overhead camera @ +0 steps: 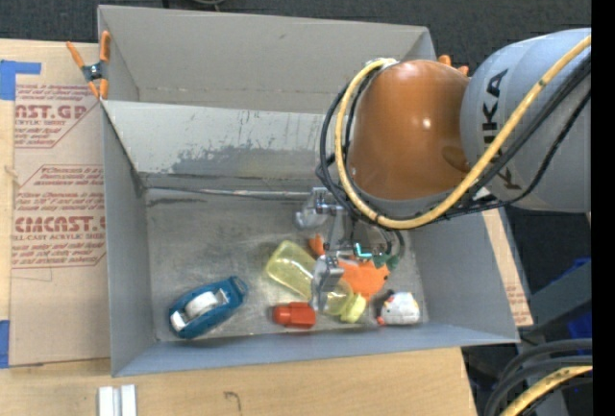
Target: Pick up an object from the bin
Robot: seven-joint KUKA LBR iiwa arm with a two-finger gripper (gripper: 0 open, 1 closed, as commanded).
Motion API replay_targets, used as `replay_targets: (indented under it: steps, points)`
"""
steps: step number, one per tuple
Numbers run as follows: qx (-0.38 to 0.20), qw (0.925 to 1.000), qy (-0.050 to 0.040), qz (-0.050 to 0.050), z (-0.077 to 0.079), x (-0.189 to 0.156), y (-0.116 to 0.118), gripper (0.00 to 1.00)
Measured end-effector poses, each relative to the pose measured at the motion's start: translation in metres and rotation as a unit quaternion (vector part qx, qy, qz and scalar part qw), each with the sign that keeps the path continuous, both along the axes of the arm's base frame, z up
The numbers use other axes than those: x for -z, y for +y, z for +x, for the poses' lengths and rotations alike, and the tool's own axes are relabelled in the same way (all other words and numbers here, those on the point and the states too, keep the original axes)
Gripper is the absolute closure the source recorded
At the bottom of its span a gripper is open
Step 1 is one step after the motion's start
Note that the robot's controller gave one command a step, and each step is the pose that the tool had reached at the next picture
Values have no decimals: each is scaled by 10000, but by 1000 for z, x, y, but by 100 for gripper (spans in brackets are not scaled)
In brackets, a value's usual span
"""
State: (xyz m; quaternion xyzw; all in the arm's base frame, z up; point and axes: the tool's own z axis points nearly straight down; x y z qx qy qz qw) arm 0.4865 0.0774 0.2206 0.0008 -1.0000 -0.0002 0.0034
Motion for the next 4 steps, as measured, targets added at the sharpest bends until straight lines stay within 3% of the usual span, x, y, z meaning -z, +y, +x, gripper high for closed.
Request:
replay_targets:
  steps: [1,2,3,4]
  points:
    - [5,10000,-39,4,2,-3,0,0]
    - [-209,9998,-75,6,15,48,7,0]
    - [-598,9982,-59,4,10,109,10,0]
    - [-664,9978,-69,32,16,131,-32,0]
